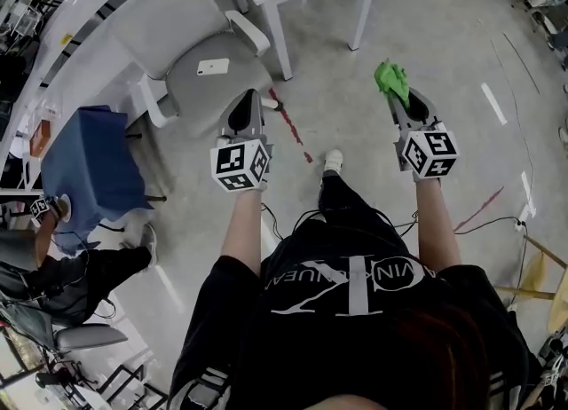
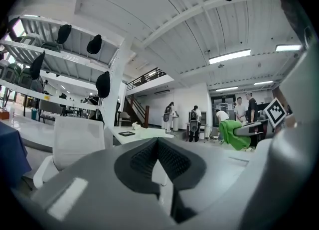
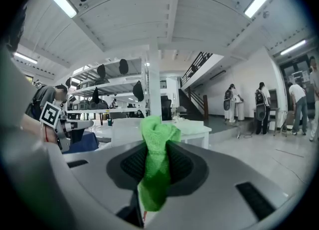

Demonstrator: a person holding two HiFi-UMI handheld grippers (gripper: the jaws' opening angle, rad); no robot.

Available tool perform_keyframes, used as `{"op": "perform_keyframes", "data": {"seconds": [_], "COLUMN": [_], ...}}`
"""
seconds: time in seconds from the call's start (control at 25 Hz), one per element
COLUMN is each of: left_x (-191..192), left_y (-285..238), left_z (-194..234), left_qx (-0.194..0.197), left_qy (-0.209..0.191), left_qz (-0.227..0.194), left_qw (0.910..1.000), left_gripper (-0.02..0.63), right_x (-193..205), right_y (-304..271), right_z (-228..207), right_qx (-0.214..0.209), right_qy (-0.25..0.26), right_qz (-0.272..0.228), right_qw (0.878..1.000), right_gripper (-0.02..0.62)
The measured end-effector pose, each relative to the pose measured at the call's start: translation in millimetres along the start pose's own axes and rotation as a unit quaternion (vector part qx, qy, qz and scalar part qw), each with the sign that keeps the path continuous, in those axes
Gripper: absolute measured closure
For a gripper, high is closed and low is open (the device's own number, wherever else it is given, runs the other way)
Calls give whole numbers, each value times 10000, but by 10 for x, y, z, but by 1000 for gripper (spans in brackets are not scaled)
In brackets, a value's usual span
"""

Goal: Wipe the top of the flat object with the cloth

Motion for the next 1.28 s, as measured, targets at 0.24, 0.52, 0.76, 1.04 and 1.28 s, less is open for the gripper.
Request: {"op": "perform_keyframes", "data": {"seconds": [0.24, 0.52, 0.76, 1.04, 1.28], "left_x": [-32, -170, -171, -246, -329], "left_y": [-572, -1284, -1797, -2409, -2921], "left_z": [289, 398, 487, 501, 402], "left_qx": [-70, 27, 47, 130, 315], "left_qy": [-83, -125, -142, -184, -315], "left_qz": [54, 87, 207, 214, 113], "left_qw": [9999, 9999, 9997, 9995, 9989], "left_gripper": [595, 595, 595, 595, 595], "right_x": [-97, -261, -340, -434, -487], "right_y": [-585, -1179, -1559, -1860, -2040], "right_z": [-245, -558, -873, -1283, -1643], "right_qx": [-58, -159, -117, 22, 152], "right_qy": [-75, -52, -148, -217, -281], "right_qz": [-90, 15, 40, 16, -62], "right_qw": [9999, 9999, 9998, 9998, 9995], "right_gripper": [514, 514, 514, 514, 514]}}
Point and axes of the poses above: the fingertips, and each gripper's own axes: y backward along the fingers, z to its left, x out of its underside, the point moved 2 cm from there along y, backward along the fingers, and after that the axes turned 4 degrees about -y, right-handed, at the moved point
